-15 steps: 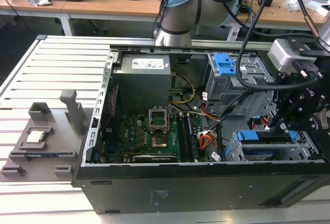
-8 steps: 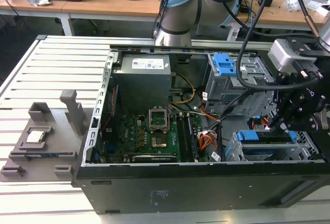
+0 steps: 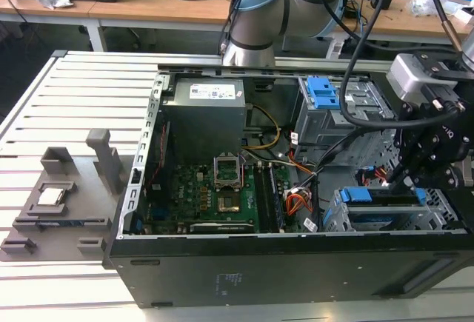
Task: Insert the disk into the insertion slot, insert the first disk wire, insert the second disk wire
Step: 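Insert the first disk wire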
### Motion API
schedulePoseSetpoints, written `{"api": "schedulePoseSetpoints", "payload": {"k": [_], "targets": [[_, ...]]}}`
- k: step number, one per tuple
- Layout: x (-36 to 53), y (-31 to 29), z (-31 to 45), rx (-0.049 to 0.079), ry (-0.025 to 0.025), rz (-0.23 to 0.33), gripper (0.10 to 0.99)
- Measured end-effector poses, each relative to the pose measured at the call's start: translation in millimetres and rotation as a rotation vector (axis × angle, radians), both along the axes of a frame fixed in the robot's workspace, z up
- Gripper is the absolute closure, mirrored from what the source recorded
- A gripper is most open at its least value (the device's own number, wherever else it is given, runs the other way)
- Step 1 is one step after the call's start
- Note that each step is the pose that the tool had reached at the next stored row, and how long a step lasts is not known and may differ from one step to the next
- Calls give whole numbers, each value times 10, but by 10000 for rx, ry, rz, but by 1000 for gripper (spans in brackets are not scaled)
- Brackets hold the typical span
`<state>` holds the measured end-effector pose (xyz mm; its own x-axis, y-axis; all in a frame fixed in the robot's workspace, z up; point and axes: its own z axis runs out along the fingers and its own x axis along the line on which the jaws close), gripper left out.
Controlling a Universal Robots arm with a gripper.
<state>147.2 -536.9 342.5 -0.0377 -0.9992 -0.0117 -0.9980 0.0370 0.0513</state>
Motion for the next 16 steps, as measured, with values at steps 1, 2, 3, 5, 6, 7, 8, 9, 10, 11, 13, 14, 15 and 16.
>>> {"api": "schedulePoseSetpoints", "payload": {"k": [1,2,3,5,6,7,8,9,10,11,13,14,15,16], "targets": [[0,-5,-3,22,0,-1,910],[0,-5,-5,34,0,-1,910],[0,-5,-9,47,0,0,910],[0,-6,-18,61,0,-1,910],[0,-6,-24,67,0,-1,910],[0,-6,-29,73,-3,0,910],[0,-6,-33,76,0,0,910],[1,-6,-33,74,0,-1,910],[1,-6,-34,73,0,0,910],[2,-7,-36,76,0,1,910],[2,-13,-49,81,-1,2,910],[2,-17,-58,83,0,2,910],[2,-25,-73,83,0,2,910],[2,-33,-83,79,0,2,910]]}}
